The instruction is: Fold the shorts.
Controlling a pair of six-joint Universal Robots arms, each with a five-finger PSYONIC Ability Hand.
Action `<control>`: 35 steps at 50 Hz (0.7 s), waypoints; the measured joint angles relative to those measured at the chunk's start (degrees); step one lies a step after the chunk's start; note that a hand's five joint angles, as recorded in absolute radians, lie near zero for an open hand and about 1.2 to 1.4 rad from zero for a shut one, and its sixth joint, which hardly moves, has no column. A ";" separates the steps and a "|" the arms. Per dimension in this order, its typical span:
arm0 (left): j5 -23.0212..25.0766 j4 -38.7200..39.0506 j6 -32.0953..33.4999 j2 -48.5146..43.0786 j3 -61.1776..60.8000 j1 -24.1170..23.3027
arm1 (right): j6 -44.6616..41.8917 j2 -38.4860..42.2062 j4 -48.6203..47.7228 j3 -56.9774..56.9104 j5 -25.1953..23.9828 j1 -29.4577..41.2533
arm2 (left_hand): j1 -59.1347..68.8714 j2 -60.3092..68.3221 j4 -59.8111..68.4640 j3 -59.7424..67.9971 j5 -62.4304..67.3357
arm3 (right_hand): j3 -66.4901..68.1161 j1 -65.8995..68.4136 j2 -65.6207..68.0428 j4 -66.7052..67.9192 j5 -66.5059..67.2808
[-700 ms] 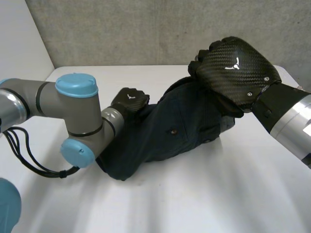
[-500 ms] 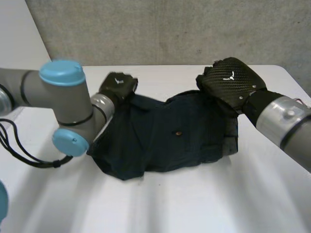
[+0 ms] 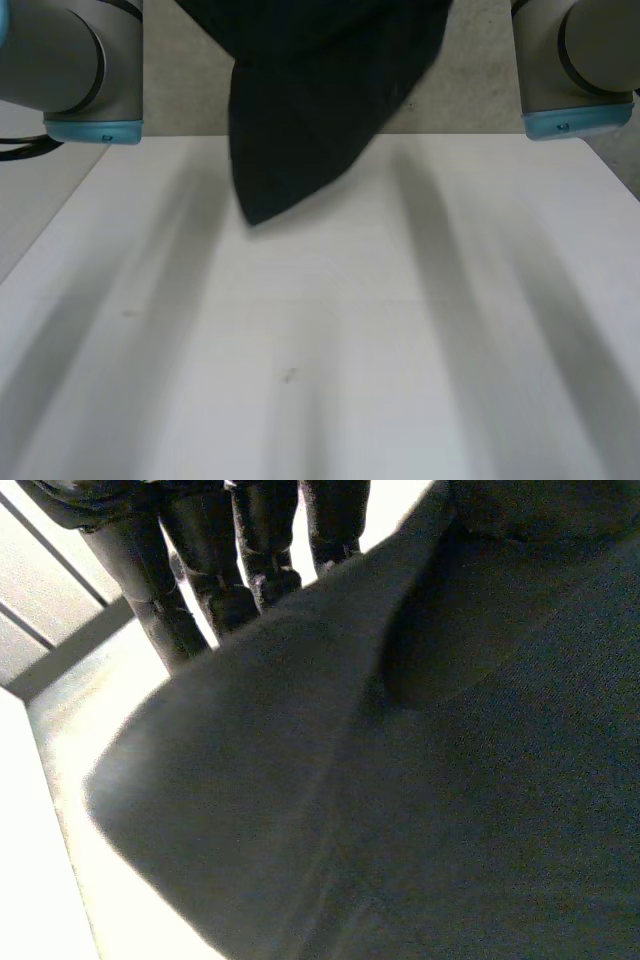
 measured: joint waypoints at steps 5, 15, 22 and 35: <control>-0.04 1.34 -0.31 2.65 -6.15 -0.49 | -0.01 -1.80 -0.66 4.88 -0.41 0.54 | 0.00 0.01 0.00 0.00 0.00 | 0.01 0.33 0.00 0.00 0.00; -0.53 -4.59 -0.37 4.02 -28.41 -1.92 | -0.55 -2.35 12.53 26.12 -0.96 0.91 | 0.00 0.06 0.01 0.07 0.00 | 0.01 0.33 0.44 0.00 0.00; -4.01 -15.42 -0.52 2.09 -39.13 -5.13 | -0.52 -2.25 17.52 39.45 -1.32 0.53 | 0.00 0.06 0.01 0.09 0.00 | 0.00 0.33 0.43 0.00 0.00; -17.44 -26.01 -0.69 7.25 -51.87 -10.79 | -0.38 -10.02 19.45 60.27 -7.54 0.18 | -12.20 -14.76 -13.83 -14.33 -9.94 | -17.95 -12.30 -17.18 -17.40 -15.25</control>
